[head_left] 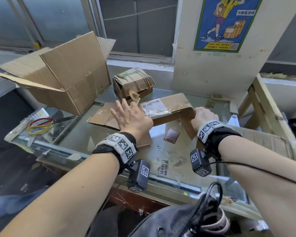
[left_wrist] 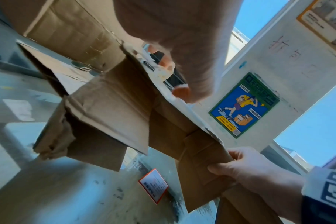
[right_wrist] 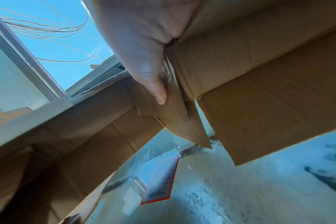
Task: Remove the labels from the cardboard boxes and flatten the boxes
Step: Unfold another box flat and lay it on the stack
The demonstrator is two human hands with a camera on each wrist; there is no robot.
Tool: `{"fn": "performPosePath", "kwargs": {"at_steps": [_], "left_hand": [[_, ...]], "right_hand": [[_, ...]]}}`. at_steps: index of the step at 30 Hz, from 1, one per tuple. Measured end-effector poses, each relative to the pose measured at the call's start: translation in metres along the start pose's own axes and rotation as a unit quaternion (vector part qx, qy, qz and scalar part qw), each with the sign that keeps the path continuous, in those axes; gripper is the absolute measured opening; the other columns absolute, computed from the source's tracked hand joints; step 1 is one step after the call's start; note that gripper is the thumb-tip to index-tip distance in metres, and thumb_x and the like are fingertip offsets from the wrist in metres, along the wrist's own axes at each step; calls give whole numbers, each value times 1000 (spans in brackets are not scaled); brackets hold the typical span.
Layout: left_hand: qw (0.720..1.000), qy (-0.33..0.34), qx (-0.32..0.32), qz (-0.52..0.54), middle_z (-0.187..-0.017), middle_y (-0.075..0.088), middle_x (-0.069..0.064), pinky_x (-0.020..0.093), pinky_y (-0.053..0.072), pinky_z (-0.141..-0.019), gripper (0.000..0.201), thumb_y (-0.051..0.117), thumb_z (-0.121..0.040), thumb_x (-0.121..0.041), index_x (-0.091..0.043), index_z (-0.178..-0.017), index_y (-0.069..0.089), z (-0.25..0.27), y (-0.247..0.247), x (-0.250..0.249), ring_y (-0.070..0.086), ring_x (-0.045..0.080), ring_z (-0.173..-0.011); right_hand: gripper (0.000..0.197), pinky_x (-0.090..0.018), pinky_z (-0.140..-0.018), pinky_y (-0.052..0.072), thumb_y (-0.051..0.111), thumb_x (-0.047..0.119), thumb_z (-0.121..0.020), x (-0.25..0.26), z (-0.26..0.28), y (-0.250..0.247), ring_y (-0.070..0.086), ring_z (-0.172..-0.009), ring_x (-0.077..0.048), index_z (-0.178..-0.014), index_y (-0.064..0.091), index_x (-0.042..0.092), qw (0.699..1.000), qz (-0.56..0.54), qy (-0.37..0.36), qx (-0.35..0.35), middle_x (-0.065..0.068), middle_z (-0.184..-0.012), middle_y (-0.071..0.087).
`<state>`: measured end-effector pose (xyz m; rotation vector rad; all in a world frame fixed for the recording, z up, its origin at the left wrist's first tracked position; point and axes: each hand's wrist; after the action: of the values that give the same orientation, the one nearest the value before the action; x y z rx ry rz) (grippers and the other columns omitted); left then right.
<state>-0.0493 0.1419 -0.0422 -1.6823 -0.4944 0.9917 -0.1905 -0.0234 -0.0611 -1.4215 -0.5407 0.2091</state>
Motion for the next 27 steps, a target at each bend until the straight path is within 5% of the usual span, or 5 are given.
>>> {"fn": "performPosePath", "kwargs": {"at_steps": [5,10,12,17,27], "left_hand": [[990,20,52,-128,-159,-5,25,50,-3,-120,115,62,-77,-59,4,-151,1,-3,9,-25,-9,40,-147],[980,95,57,-168,-131,54,13,37,43,-96,71,66,-79,-59,-10,-129,52,-16,7,-44,50,29,-122],[986,91,55,-131,-123,53,10,37,49,-87,71,75,-74,-51,-11,-127,52,-28,0,-41,57,27,-111],[984,104,50,-134,-130,39,16,36,47,-96,111,89,-57,-48,1,-138,29,-40,-10,-43,53,28,-117],[990,109,82,-23,-129,32,17,43,43,-103,124,92,-51,-46,-10,-141,15,-44,-20,-37,47,36,-121]], "right_hand": [[20,-30,-72,41,55,23,-87,-2,0,-7,64,-93,-31,-102,62,12,1000,6,-3,-8,-11,-104,67],[22,-30,-72,39,52,16,-87,-7,4,-12,63,-96,-31,-107,60,12,999,33,-21,-3,-11,-106,67],[23,-30,-73,39,51,14,-87,-7,6,-13,63,-98,-31,-108,60,14,999,32,-25,-7,-10,-107,66],[27,-30,-76,41,52,12,-87,-7,11,-11,61,-104,-30,-113,58,12,999,34,-10,-4,-10,-113,65],[25,-31,-81,44,51,11,-87,-4,16,-11,60,-104,-31,-112,57,12,1000,23,4,-7,-11,-113,64]]}}
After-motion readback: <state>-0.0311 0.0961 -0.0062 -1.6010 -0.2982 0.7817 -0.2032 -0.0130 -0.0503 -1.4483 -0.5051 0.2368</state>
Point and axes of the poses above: each hand's wrist, its own z-axis away from the middle knuckle, its own y-axis out of the palm, x = y × z
